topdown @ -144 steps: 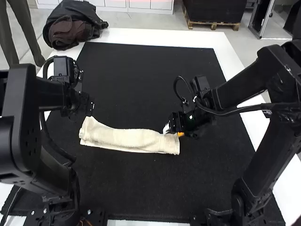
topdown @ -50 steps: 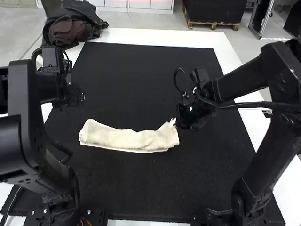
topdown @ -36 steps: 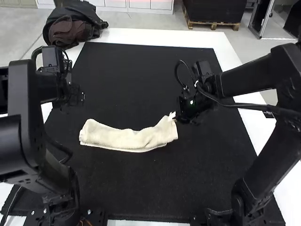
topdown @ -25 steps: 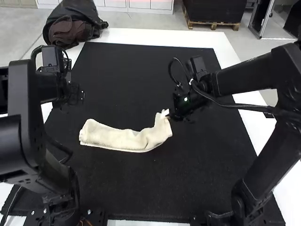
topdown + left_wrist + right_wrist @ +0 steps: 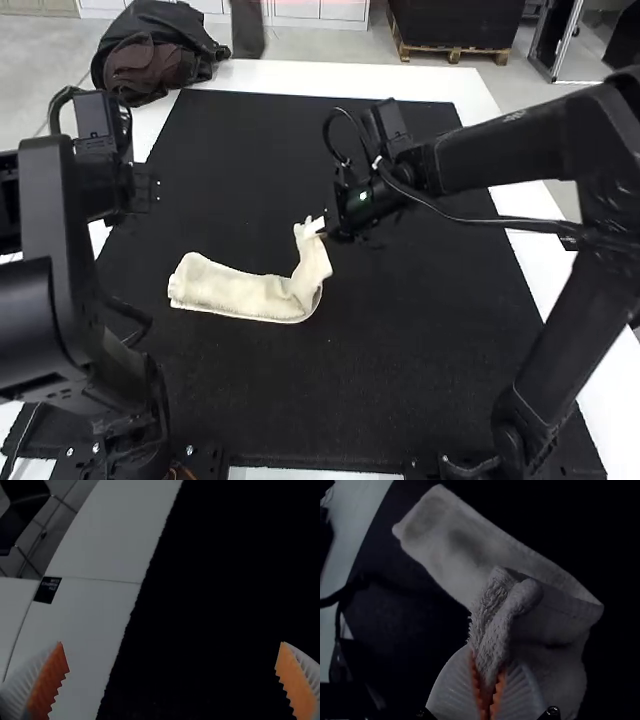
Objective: Fold the towel.
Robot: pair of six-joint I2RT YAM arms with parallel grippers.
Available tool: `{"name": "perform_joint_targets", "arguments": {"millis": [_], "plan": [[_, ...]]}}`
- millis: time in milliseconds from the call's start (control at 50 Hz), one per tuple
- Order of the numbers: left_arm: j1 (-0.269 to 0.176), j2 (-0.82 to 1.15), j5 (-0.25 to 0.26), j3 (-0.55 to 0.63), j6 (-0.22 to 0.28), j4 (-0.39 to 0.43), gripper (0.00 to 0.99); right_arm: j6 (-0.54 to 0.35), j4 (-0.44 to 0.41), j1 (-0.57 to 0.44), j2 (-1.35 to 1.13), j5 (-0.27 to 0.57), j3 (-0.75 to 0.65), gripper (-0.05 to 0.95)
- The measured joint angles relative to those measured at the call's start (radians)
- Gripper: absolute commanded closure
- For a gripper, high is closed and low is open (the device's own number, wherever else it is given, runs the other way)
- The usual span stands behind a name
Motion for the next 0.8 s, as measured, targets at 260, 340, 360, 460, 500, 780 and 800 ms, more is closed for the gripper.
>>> {"name": "perform_joint_targets", "arguments": {"millis": [260,340,360,460,500,780,800], "plan": [[0.072,-0.003,-0.009,0.0,0.0,-0.002,0.025,0.007,0.045,0.049,0.115,0.0,0.075,0.93],[0.092,-0.011,-0.009,0.0,0.0,-0.005,0.025,0.009,0.047,0.066,0.142,0.0,0.1,0.93],[0.096,-0.014,-0.009,0.0,0.0,-0.005,0.025,0.01,0.048,0.07,0.147,0.0,0.107,0.93],[0.113,-0.027,-0.009,0.0,0.0,-0.006,0.025,0.016,0.049,0.093,0.183,0.0,0.152,0.93],[0.117,-0.028,-0.008,0.0,0.0,-0.005,0.025,0.017,0.049,0.101,0.193,0.0,0.168,0.93],[0.143,-0.054,-0.005,-0.013,-0.002,-0.007,0.025,0.036,0.052,0.168,0.287,-0.003,0.276,0.93],[0.145,-0.06,-0.005,-0.018,-0.003,-0.008,0.025,0.038,0.054,0.173,0.294,-0.003,0.283,0.93]]}}
